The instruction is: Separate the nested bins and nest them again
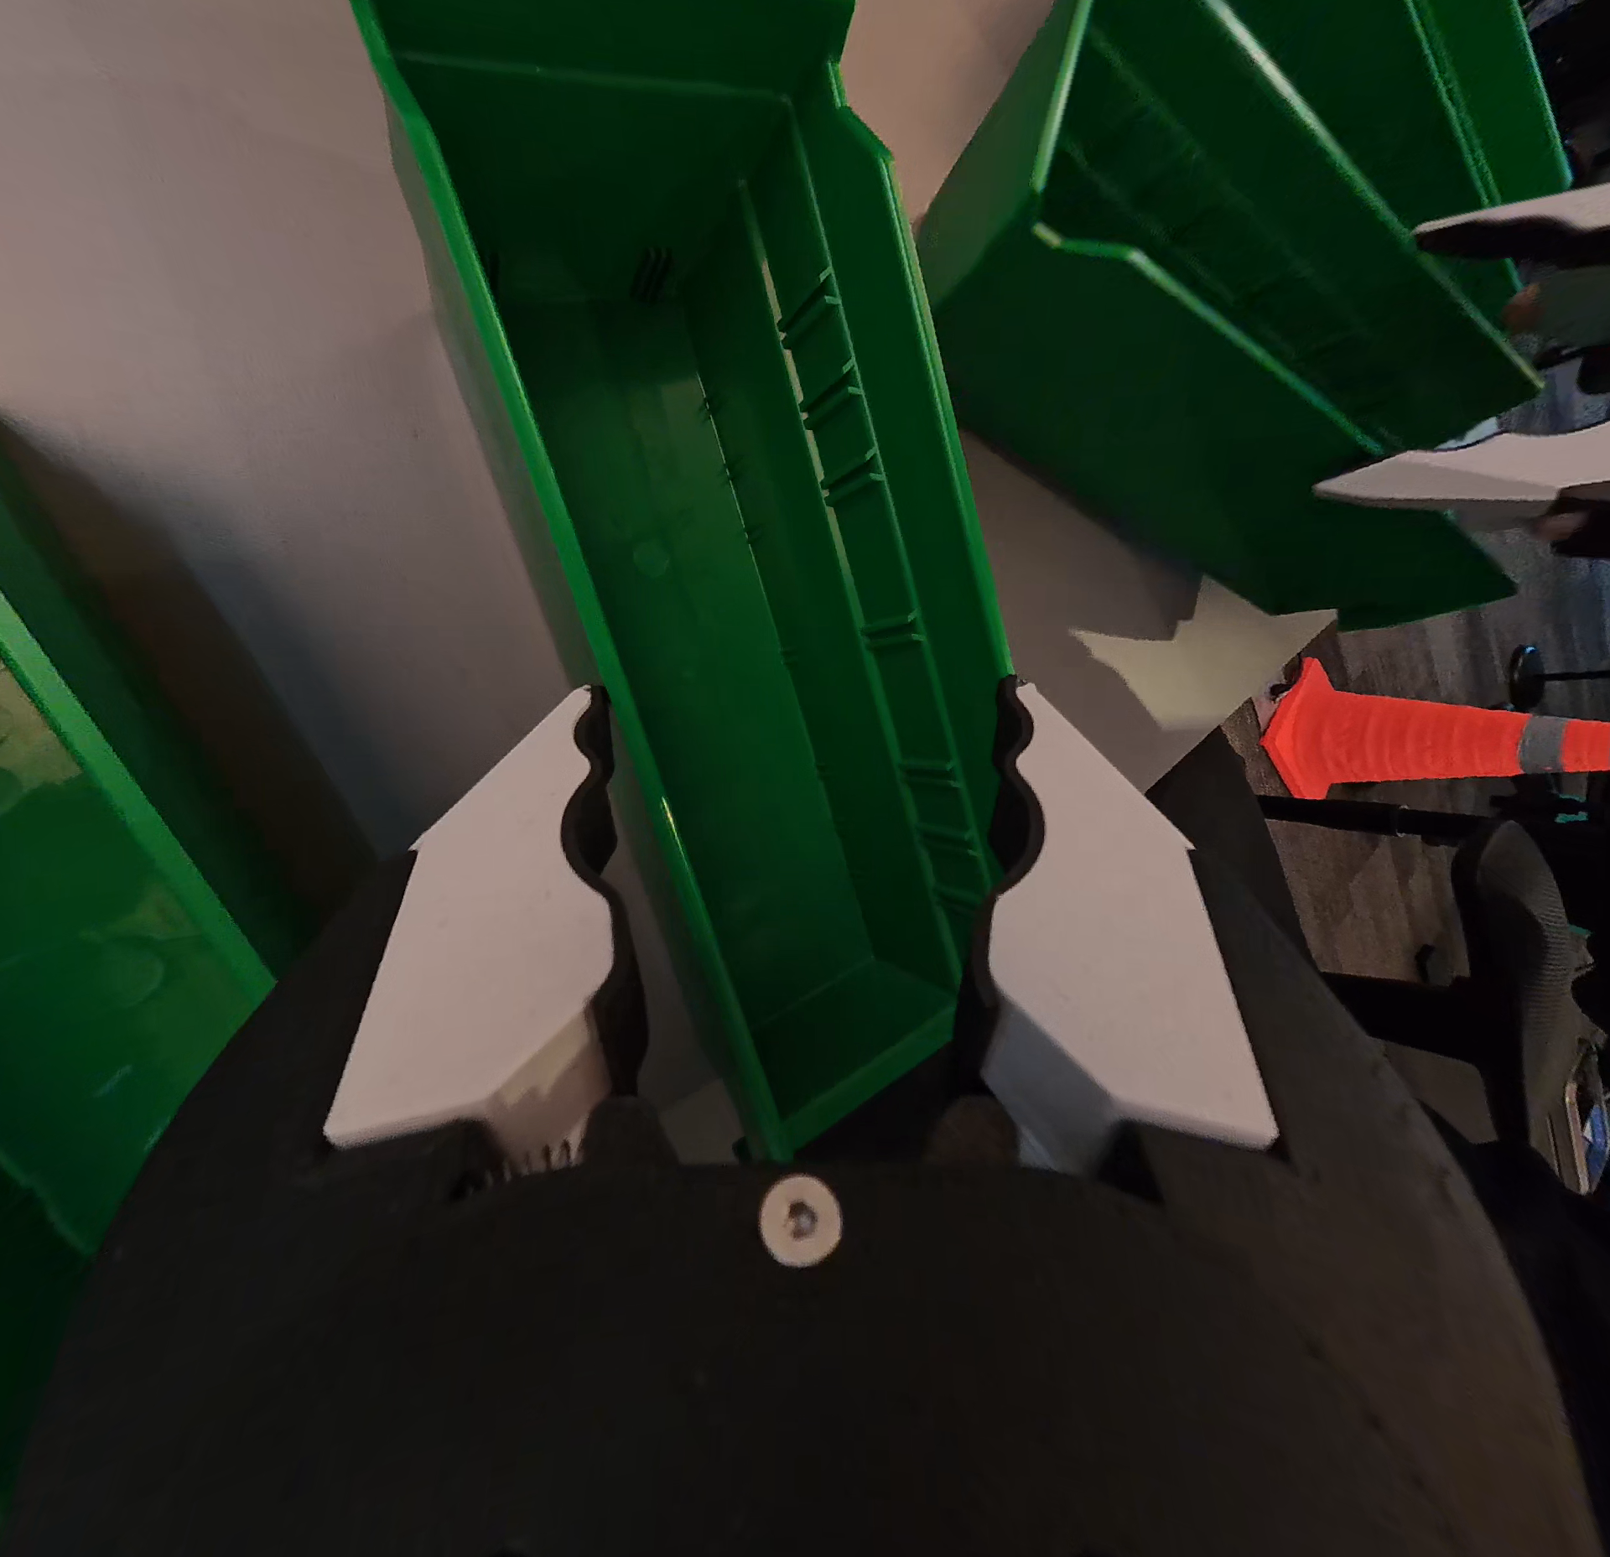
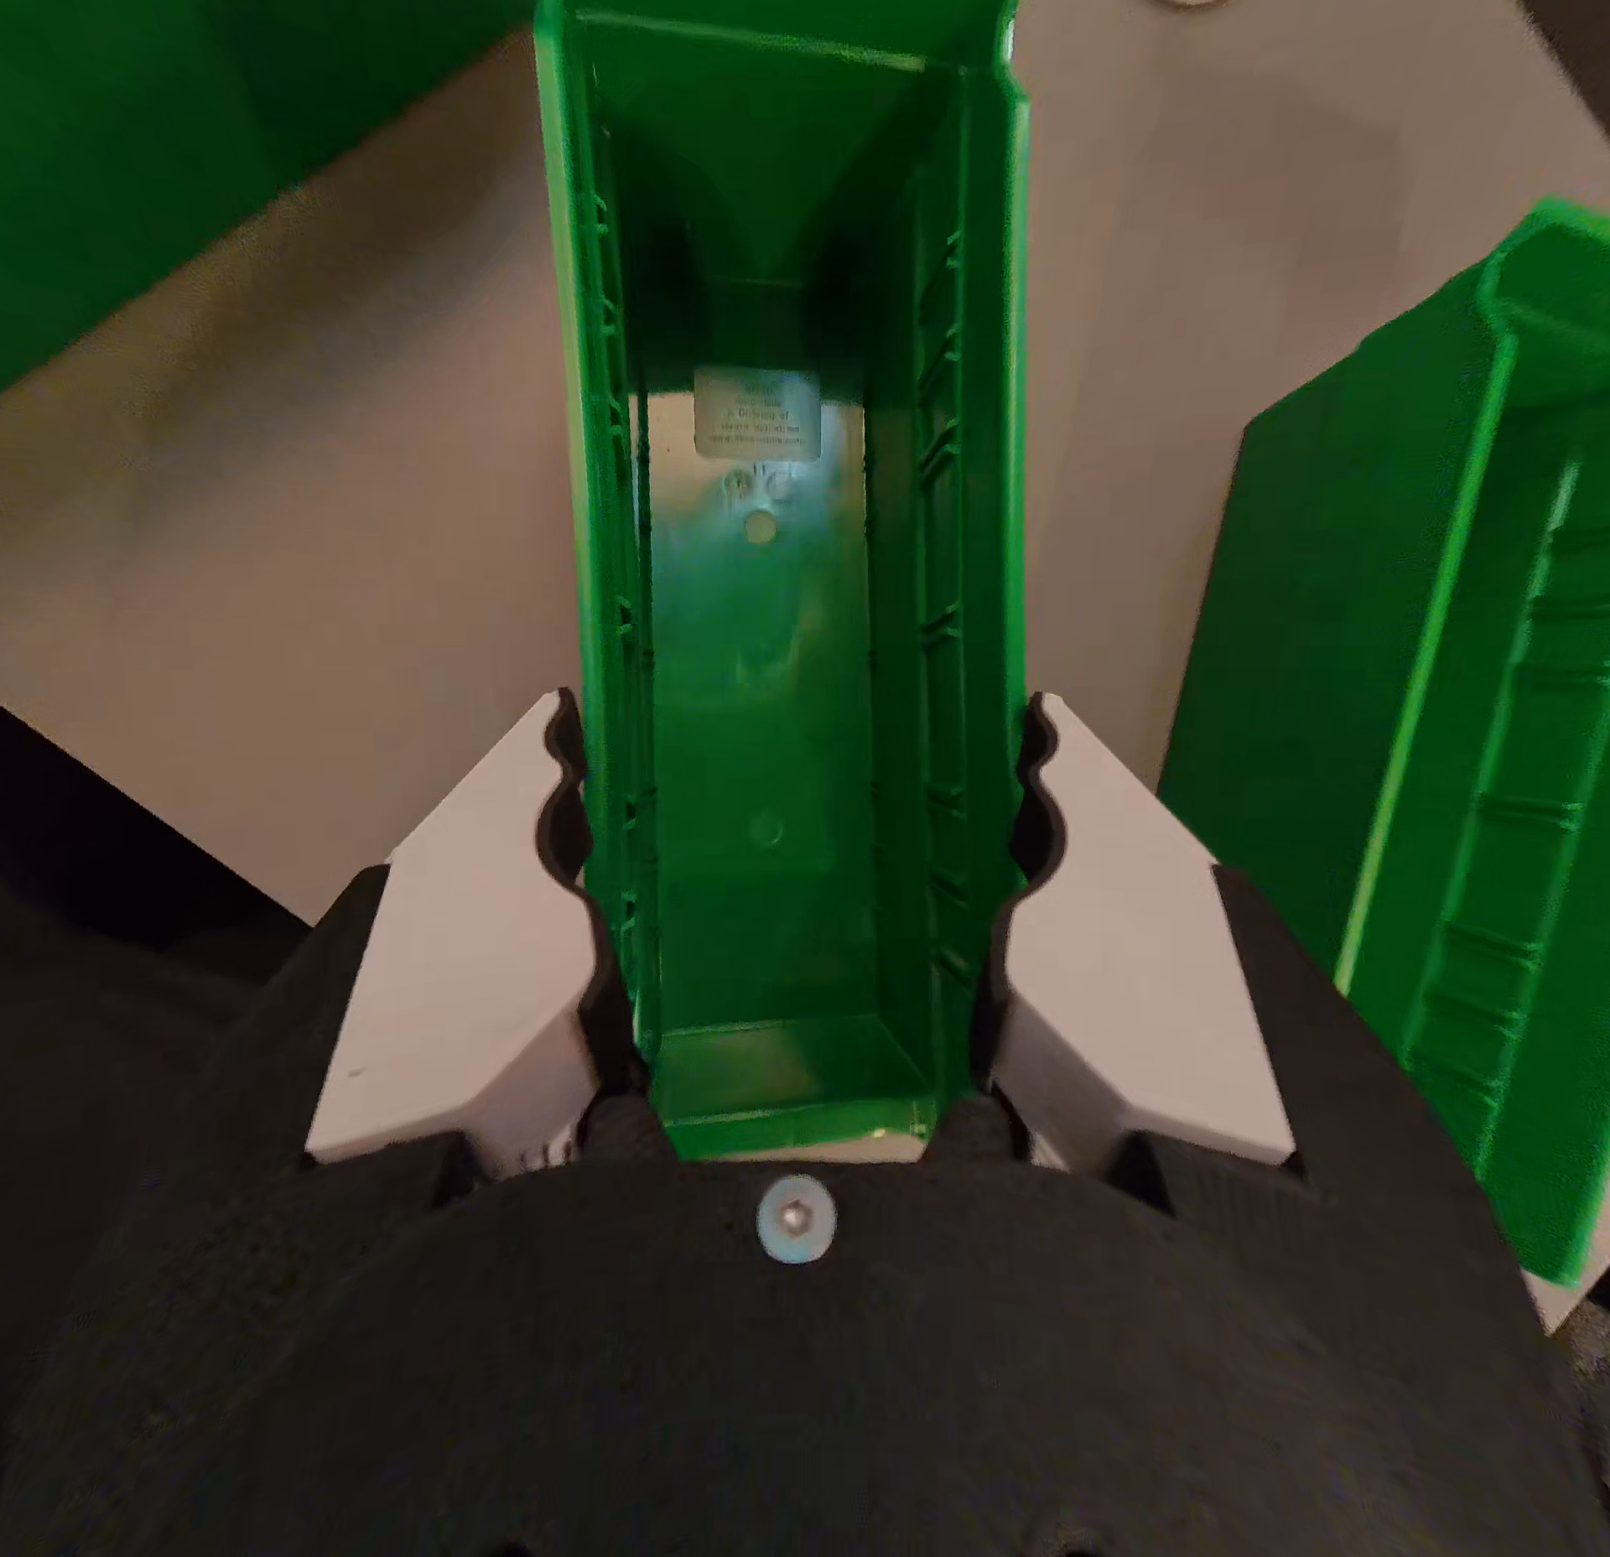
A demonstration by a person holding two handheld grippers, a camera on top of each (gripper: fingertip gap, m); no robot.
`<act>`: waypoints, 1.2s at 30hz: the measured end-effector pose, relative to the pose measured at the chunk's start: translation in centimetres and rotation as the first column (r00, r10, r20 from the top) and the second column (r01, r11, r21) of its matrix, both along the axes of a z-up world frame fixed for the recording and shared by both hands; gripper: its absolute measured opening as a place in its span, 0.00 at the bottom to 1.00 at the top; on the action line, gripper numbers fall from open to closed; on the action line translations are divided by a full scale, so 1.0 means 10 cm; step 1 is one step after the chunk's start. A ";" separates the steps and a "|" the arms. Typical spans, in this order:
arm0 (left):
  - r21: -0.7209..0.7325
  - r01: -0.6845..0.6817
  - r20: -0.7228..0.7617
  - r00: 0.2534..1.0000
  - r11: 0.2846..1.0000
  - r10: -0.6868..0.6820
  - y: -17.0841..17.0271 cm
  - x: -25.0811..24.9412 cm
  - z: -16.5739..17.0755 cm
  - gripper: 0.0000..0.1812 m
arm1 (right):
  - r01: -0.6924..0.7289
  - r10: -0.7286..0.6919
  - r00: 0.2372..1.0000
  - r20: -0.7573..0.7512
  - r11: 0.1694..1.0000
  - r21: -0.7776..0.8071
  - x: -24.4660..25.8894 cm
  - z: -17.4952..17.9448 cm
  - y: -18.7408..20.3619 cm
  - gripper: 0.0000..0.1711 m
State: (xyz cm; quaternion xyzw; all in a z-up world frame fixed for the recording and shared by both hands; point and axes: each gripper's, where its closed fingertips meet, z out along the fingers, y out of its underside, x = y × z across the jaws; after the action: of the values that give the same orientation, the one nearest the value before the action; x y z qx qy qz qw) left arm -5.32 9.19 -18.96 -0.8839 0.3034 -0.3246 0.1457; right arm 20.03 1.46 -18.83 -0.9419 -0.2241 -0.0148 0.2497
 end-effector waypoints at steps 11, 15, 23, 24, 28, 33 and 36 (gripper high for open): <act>-0.048 0.067 -0.094 0.993 0.997 -0.072 -0.16 -0.09 -0.12 0.45 | -0.066 0.079 0.994 0.075 0.985 -0.161 0.07 -0.27 -0.50 0.74; -0.051 0.082 -0.122 0.989 0.995 -0.088 -0.19 -0.10 -0.12 0.46 | -0.079 0.089 0.995 0.043 0.979 -0.188 0.07 -0.28 -0.74 0.74; -0.073 0.101 -0.151 0.982 0.992 -0.111 -0.28 -0.14 -0.12 0.45 | -0.051 0.047 0.998 -0.031 0.988 -0.145 -0.22 -0.25 -0.96 0.75; -0.078 0.106 -0.164 0.979 0.991 -0.118 -0.29 -0.16 -0.13 0.43 | -0.044 0.039 0.999 -0.036 0.990 -0.134 -0.26 -0.26 -0.97 0.77; -0.084 0.120 -0.166 0.977 0.989 -0.132 -0.33 -0.18 -0.11 0.43 | -0.039 0.035 0.999 -0.031 0.990 -0.136 -0.29 -0.26 -1.13 0.79; -0.076 0.128 -0.168 0.976 0.989 -0.140 -0.33 -0.19 -0.08 0.44 | -0.040 0.031 0.998 -0.056 0.987 -0.154 -0.24 -0.23 -1.43 0.74; -0.078 0.135 -0.175 0.973 0.988 -0.147 -0.34 -0.19 -0.08 0.44 | -0.044 0.034 0.996 -0.078 0.992 -0.122 -0.28 -0.24 -1.47 0.73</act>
State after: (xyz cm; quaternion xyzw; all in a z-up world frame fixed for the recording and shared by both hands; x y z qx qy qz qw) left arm -7.21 5.75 -19.78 -0.8903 0.3665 -0.2625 0.0649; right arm 17.27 -13.22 -21.27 -0.9509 -0.2332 0.0397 0.1996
